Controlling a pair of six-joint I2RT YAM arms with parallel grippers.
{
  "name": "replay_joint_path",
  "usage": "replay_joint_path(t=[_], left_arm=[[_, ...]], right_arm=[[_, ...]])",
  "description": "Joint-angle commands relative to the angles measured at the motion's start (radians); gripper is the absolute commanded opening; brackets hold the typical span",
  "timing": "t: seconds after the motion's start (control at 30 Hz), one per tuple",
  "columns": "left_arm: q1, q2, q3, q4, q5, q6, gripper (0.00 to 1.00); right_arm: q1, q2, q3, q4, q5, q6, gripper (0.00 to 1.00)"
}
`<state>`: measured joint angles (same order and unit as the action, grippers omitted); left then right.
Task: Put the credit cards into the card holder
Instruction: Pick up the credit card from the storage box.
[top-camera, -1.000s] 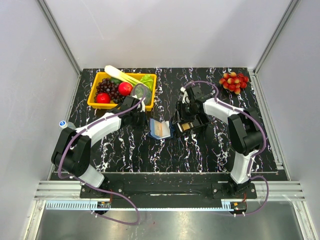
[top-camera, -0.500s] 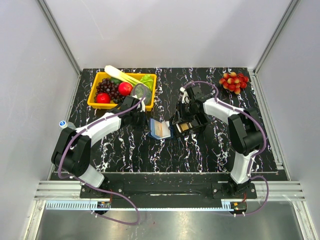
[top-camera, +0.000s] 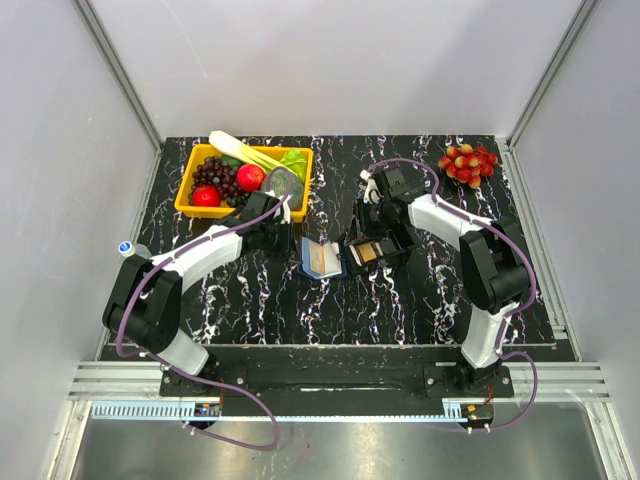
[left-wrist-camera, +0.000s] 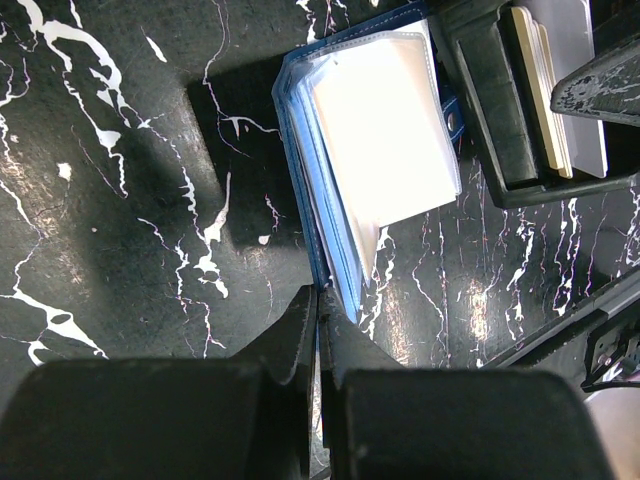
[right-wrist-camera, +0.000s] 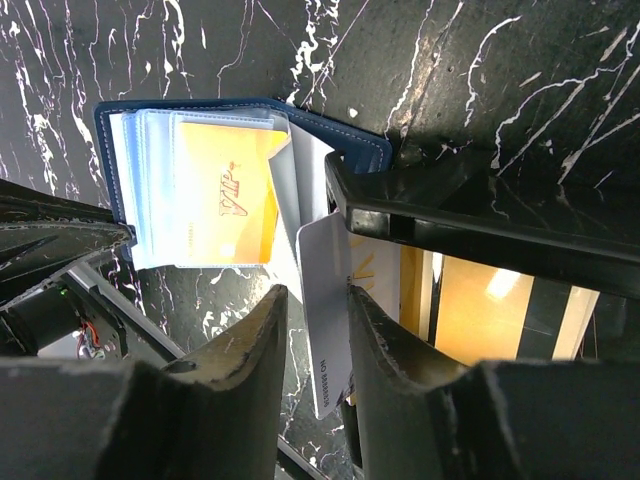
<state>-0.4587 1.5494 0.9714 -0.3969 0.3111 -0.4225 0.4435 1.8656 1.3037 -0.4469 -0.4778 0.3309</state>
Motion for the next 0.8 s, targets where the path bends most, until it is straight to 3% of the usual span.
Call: replay_joint_path(t=[0.0,0.17,0.37,0.4,0.47,0.5,0.67,0.77], left_arm=[[0.003,0.002,0.004,0.033,0.029,0.001,0.00],[0.003,0.001,0.004,0.033,0.028,0.001,0.00],[0.003,0.001,0.004,0.033,0.029,0.001,0.00],[0.003,0.000,0.003,0.033,0.031,0.001,0.00],[0.003,0.001,0.004,0.033,0.033,0.001,0.00],[0.003,0.001,0.004,0.033,0.033,0.001,0.00],[0.003,0.003,0.004,0.033,0.033,0.001,0.00],[0.003,0.005,0.004,0.033,0.033,0.002,0.00]], right_arm=[[0.009,-0.051,0.039,0.008,-0.032,0.016,0.34],[0.009,-0.051,0.042,0.007,-0.028,0.019,0.27],[0.009,-0.042,0.045,0.005,-0.044,0.022,0.31],[0.009,-0.040,0.046,0.004,-0.047,0.022,0.27],[0.009,-0.039,0.046,0.004,-0.051,0.025,0.07],[0.009,-0.040,0.045,0.005,-0.045,0.026,0.06],[0.009,-0.040,0.031,0.005,-0.033,0.025,0.14],[0.009,-0.036,0.031,0.005,-0.051,0.030,0.25]])
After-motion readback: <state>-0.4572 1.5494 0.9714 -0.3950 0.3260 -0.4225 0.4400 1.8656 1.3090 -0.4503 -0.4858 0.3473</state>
